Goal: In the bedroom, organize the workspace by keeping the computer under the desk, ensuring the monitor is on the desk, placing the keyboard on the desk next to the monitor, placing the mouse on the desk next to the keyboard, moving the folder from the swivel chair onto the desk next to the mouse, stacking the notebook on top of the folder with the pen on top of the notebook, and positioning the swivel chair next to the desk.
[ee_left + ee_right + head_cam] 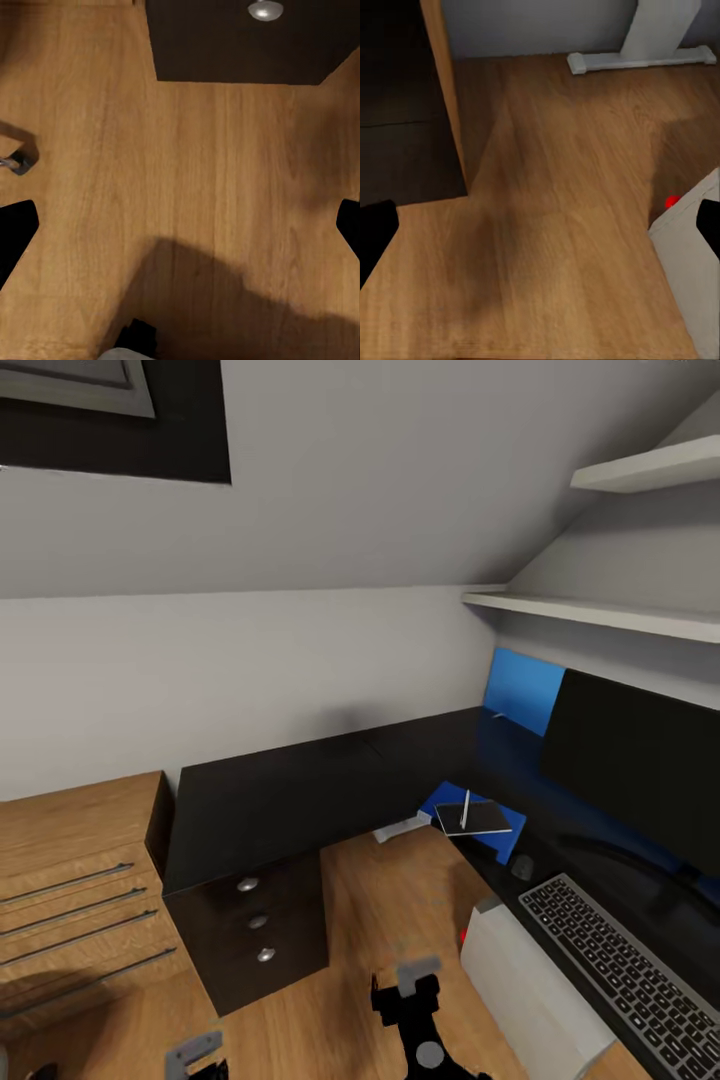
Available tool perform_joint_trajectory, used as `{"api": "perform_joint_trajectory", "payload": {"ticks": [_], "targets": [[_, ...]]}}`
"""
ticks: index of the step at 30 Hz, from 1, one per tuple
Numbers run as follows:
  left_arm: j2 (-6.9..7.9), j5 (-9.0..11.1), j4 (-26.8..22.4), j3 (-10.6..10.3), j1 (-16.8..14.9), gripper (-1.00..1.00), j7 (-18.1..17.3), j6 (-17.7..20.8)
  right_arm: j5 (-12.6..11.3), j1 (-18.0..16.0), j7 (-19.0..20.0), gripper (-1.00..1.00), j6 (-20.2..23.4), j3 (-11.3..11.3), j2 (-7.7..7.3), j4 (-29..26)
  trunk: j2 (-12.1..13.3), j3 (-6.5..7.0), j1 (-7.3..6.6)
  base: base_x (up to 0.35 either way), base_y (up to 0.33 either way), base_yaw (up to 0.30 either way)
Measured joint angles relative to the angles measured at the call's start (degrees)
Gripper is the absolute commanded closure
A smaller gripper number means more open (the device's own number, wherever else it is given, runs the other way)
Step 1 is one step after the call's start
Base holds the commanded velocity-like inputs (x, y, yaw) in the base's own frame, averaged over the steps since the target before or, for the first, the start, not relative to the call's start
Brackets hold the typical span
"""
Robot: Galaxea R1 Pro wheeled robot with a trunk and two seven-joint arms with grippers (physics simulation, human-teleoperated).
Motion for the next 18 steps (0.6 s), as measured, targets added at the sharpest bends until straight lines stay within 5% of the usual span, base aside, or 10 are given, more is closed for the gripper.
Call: {"api": "perform_joint_trajectory", "payload": {"ticks": [3,5,11,18], "targets": [[-0.11,0.0,4.7,-0.1,0.0,-1.0,0.0,-2.7,-0.3,0.1,0.2,-1.0,-8.0,1.0,-0.01,9.7,1.2,0.55,-0.66,0.0,0.0,0.0],[-0.35,0.0,12.1,-1.7,0.0,-1.0,0.0,-8.0,-0.6,0.5,0.3,-1.0,-12.9,1.2,-0.03,16.8,2.0,0.9,-1.1,0.0,0.0,0.0],[-1.71,-0.1,21.9,-5.9,0.0,-1.0,0.2,-17.4,-0.7,1.3,1.3,-1.0,-15.9,1.3,-0.02,21.0,4.4,1.99,-2.41,0.0,0.0,0.0],[-3.23,-0.1,25.4,-6.5,0.0,-1.0,0.2,-19.6,-3.4,2.9,1.7,-1.0,-21.7,1.3,-0.03,21.5,7.2,3.25,-3.95,0.0,0.0,0.0]]}}
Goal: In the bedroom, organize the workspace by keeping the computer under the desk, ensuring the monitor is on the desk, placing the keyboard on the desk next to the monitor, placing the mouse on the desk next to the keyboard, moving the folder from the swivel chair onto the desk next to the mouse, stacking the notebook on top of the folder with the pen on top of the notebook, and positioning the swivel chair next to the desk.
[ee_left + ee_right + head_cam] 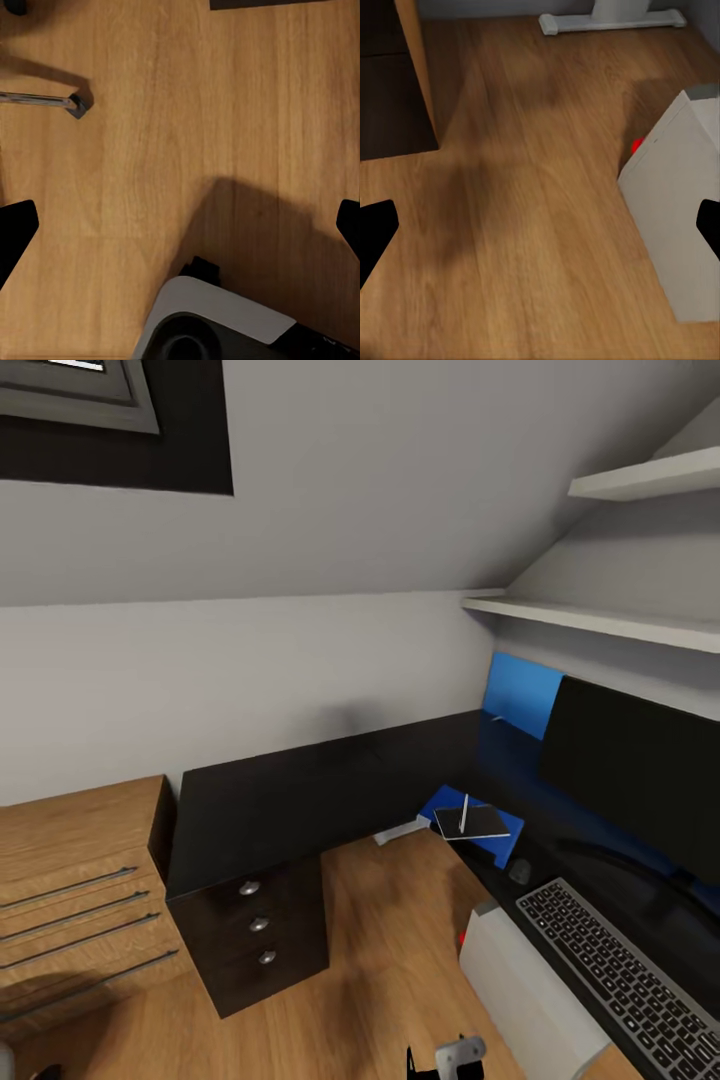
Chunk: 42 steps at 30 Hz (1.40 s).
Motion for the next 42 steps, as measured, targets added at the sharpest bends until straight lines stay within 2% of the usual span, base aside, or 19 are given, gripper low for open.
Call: {"api": "perform_joint_trajectory", "payload": {"ticks": [7,13,15,18,23,24,25,27,28,31,32,34,35,37,39,42], "targets": [[-0.09,-0.1,0.1,0.0,0.0,-1.0,0.0,-0.1,-0.3,0.3,0.0,-1.0,-1.2,0.0,0.0,0.0,2.8,1.26,-1.51,-0.16,-0.019,0.017],[0.01,0.0,0.1,0.0,0.0,-1.0,0.1,-0.1,-0.2,0.4,-0.2,-1.0,-1.3,-0.1,0.0,0.2,5.2,2.34,-2.82,-0.301,-0.008,0.237],[0.03,0.0,0.1,0.0,0.0,-1.0,0.1,0.0,-0.2,1.3,-0.4,-1.0,-1.7,-0.2,-0.24,0.4,6.0,2.7,-3.28,-0.115,-0.013,0.276],[0.11,-0.1,0.1,0.0,0.0,-1.0,0.1,0.0,-0.2,3.2,-0.4,-1.0,-4.8,-0.1,-1.35,0.4,7.2,3.22,-3.95,-0.048,-0.005,0.278],[0.31,-0.7,0.4,0.0,0.0,-1.0,0.1,0.0,-0.1,7.7,-0.5,-1.0,-14.0,-0.2,-2.53,0.5,9.2,4.01,-5.06,-0.011,-0.001,0.274],[0.19,-2.1,4.4,-0.2,0.0,-1.0,0.1,-0.4,-0.4,10.3,-0.6,-1.0,-17.8,-0.4,-3.74,0.5,9.6,4.14,-5.28,-0.001,0.0,0.266],[0.1,-2.9,5.8,-0.6,0.0,-1.0,0.0,-0.8,-0.2,11.2,-0.6,-1.0,-18.8,-0.3,-4.22,0.5,10.0,4.3,-5.5,-0.001,0.0,0.265],[0.01,-4.4,7.0,-1.7,0.0,-1.0,0.0,-2.2,-0.1,11.9,-0.6,-1.0,-20.3,-0.1,-4.8,0.5,10.8,4.6,-5.94,0.0,0.0,0.265],[-0.09,-5.4,7.6,-2.9,0.0,-1.0,-0.1,-4.1,-0.2,12.2,-0.6,-1.0,-21.3,-0.2,-5.15,0.4,11.2,4.74,-6.16,0.0,0.0,0.265],[-0.6,-6.2,8.1,-3.9,0.0,-1.0,-0.2,-6.1,-0.2,12.5,-0.6,-1.0,-22.1,-0.3,-5.43,0.1,12.5,5.18,-6.82,0.0,0.0,0.264],[-1.13,-6.5,8.5,-4.3,0.0,-1.0,-1.3,-6.6,-0.7,12.6,-0.7,-1.0,-23.2,-0.8,-5.84,-0.1,12.9,5.32,-7.04,0.0,0.0,0.264],[-1.23,-6.5,8.6,-4.4,0.0,-1.0,-3.9,-6.7,-0.9,12.6,-0.7,-1.0,-24.3,-0.9,-5.96,0.0,13.7,5.61,-7.47,0.0,0.0,0.264],[-1.25,-6.4,8.7,-4.4,0.0,-1.0,-8.3,-6.8,-1.2,12.6,-1.0,-1.0,-24.4,-1.1,-6.08,0.2,14.1,5.76,-7.69,0.0,0.0,0.264],[-1.28,-6.4,8.7,-4.4,0.0,-1.0,-9.1,-6.8,-1.2,12.6,-2.2,-1.0,-24.4,-1.1,-6.11,0.2,14.9,6.06,-8.14,0.0,0.0,0.265],[-1.26,-6.4,8.7,-4.3,0.0,-1.0,-9.4,-6.9,-1.1,12.6,-5.7,-1.0,-24.4,-1.0,-6.07,0.2,15.7,6.41,-8.58,0.0,0.0,0.266],[-1.23,-6.3,8.7,-4.2,0.0,-1.0,-9.5,-7.0,-1.1,12.6,-7.5,-1.0,-24.4,-0.9,-6.05,0.2,16.9,6.94,-9.24,0.0,0.0,0.267]]}}
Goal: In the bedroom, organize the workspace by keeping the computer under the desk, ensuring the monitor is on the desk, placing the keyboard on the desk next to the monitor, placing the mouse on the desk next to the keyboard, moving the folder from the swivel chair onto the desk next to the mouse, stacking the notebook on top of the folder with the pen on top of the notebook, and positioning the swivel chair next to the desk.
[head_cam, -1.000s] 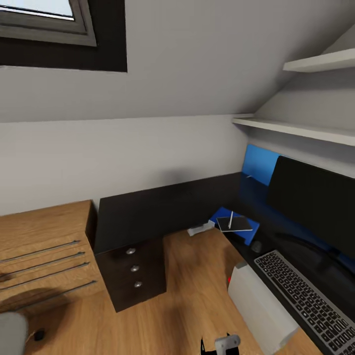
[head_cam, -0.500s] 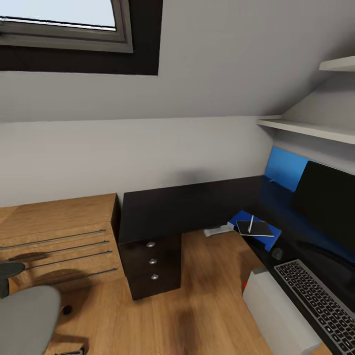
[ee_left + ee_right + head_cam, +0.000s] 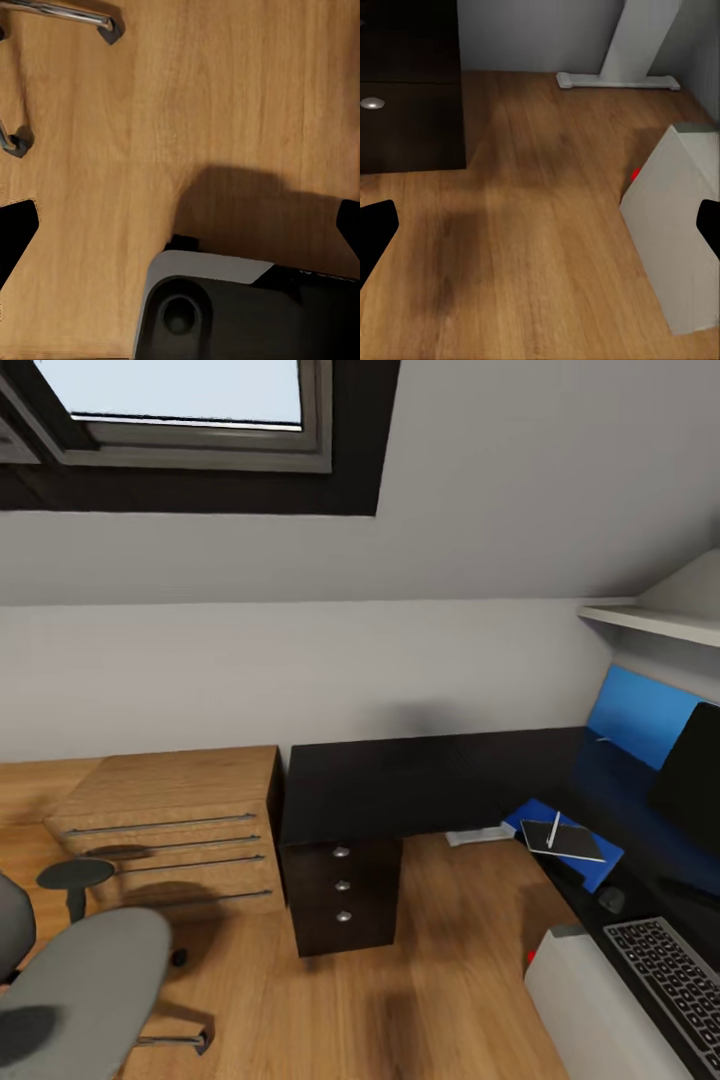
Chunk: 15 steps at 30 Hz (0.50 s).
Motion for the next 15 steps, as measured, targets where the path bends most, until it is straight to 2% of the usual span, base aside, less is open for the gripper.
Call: {"api": "perform_joint_trajectory", "payload": {"ticks": [10,15], "targets": [[0.0,-0.2,0.0,-0.1,0.0,-1.0,-0.1,-0.3,0.4,0.0,-0.9,-1.0,0.0,0.1,-0.32,0.1,4.0,1.8,-2.2,0.0,0.0,0.277],[-0.03,-0.4,0.0,-0.2,0.0,-1.0,-0.1,-0.3,0.4,0.1,-0.9,-1.0,0.0,0.2,-0.82,0.0,4.0,1.81,-2.21,0.0,0.0,0.279]]}}
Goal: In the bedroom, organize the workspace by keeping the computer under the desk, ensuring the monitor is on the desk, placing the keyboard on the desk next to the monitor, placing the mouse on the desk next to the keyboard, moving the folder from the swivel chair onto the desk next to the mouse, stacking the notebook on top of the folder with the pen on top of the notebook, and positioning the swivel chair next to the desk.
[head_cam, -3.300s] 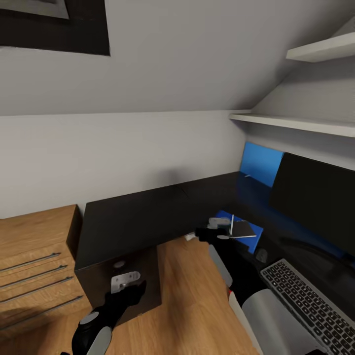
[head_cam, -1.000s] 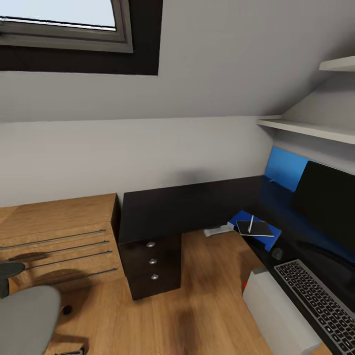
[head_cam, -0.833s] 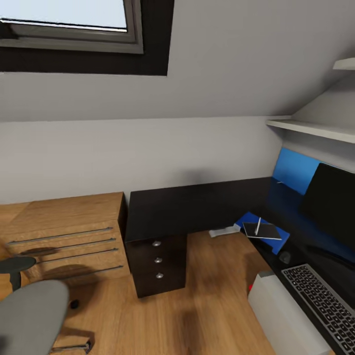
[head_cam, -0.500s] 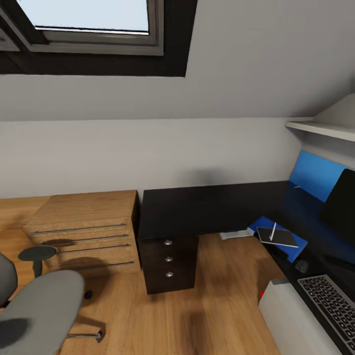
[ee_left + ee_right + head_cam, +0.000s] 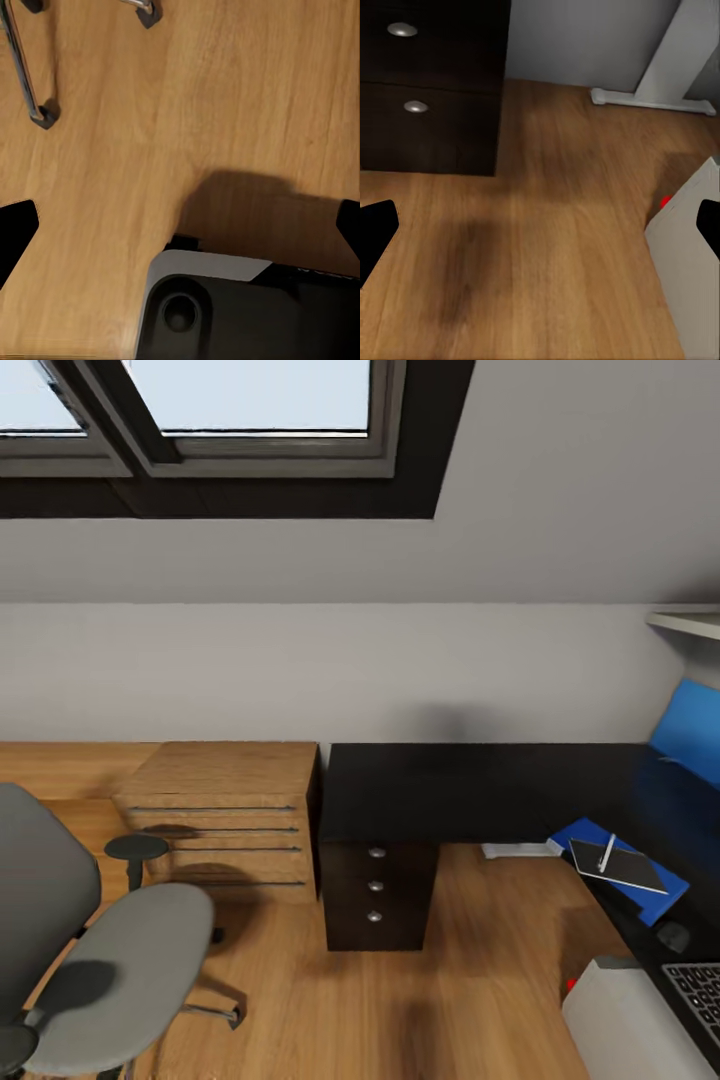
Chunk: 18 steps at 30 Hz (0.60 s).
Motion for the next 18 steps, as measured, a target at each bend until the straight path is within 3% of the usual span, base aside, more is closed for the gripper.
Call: {"api": "perform_joint_trajectory", "payload": {"ticks": [18], "targets": [[0.37,0.0,-0.2,0.1,0.0,-1.0,0.0,-0.1,0.1,0.0,0.1,-1.0,0.0,0.1,-0.25,-0.4,0.0,0.35,0.0,0.0,0.0,0.256]]}}
